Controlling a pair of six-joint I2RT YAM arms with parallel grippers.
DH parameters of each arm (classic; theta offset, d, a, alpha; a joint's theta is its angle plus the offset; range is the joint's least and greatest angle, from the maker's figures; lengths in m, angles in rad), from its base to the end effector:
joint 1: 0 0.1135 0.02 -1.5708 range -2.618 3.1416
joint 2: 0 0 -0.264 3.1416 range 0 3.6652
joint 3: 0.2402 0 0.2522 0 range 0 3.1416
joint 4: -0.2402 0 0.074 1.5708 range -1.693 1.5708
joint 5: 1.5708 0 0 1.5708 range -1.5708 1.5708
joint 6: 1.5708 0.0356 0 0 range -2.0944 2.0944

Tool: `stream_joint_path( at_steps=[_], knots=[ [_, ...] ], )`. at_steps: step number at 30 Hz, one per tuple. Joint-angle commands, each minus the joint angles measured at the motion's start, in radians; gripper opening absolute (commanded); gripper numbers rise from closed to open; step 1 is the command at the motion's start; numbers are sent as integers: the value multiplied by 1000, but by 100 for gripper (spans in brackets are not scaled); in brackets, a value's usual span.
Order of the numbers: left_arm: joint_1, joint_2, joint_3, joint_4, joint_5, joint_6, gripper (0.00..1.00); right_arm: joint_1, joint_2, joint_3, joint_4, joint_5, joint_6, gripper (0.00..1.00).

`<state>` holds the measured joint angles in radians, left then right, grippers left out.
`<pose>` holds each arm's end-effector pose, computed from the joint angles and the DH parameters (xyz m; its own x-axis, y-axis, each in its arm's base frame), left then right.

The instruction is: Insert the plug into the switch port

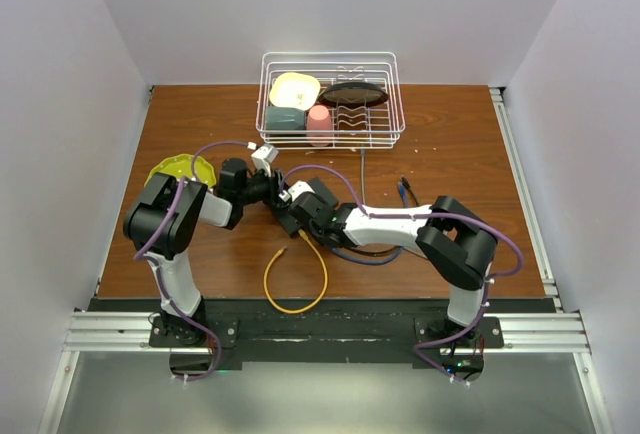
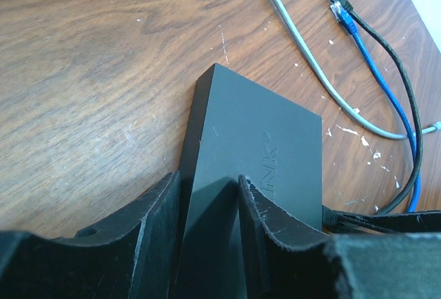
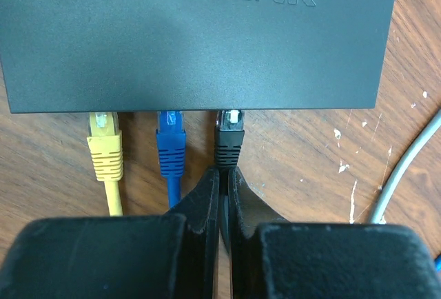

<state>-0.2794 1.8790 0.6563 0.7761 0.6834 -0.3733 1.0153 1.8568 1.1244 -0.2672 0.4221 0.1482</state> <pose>0.3126 -0.1131 0.1114 -0.6642 -0.1036 -0.7403 0.5574 0.5912 -0.5829 0.2098 0.3103 0.1580 -0.5360 -0.6081 -0.5856 -0.5855 0.7675 -0.2610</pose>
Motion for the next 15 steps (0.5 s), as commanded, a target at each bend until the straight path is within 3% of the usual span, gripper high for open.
stream_joint_path(
  at_steps=[1, 15],
  knots=[
    [-118, -21, -8, -122, 321, -20, 37, -17, -2, 112, 345, -2, -6, 0],
    [-130, -8, 5, -195, 383, 24, 36, -37, 21, 167, 333, 3, 4, 0]
  ],
)
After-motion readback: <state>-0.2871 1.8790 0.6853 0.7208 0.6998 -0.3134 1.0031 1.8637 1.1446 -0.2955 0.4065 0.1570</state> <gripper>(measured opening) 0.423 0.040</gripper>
